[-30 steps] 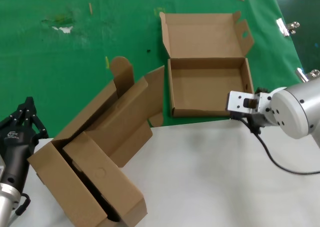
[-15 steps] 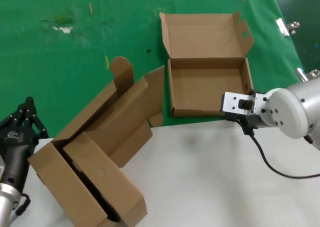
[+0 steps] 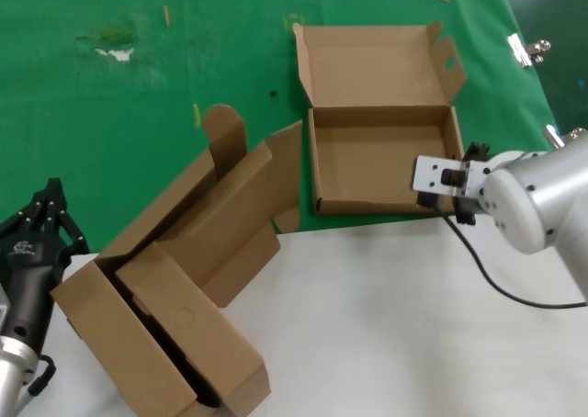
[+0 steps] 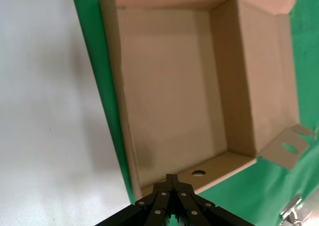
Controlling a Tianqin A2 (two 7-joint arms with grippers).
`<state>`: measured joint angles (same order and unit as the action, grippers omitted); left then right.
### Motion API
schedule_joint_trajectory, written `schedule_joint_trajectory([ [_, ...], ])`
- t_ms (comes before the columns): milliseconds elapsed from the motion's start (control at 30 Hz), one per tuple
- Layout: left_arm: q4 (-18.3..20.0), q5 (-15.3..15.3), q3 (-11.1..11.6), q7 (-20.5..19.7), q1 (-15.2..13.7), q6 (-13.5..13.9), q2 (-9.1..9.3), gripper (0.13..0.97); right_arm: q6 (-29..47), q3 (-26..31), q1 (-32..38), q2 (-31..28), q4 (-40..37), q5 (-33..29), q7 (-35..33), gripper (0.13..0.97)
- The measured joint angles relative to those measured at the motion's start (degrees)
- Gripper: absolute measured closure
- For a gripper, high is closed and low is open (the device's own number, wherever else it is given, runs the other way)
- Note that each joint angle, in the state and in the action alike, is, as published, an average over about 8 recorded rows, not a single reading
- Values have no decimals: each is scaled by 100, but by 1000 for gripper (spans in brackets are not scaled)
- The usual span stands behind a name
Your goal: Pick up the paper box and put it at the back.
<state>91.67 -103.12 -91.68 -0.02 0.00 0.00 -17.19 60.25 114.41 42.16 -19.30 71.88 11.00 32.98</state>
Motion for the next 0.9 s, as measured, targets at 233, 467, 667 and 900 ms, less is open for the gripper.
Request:
schedule_joint_trajectory([
  [233,0,0,0,0,0,0,0,957,329,-423,-339,-285,1162,456,-89,959],
  [467,0,0,0,0,0,0,0,957,185,-1421,-947,-147,2694,491,358,959],
  [667,0,0,0,0,0,0,0,953,-70,-2375,-1450,220,3836,478,683,955],
  [900,0,0,0,0,0,0,0,938,-475,-2827,-1799,362,4183,872,618,925],
])
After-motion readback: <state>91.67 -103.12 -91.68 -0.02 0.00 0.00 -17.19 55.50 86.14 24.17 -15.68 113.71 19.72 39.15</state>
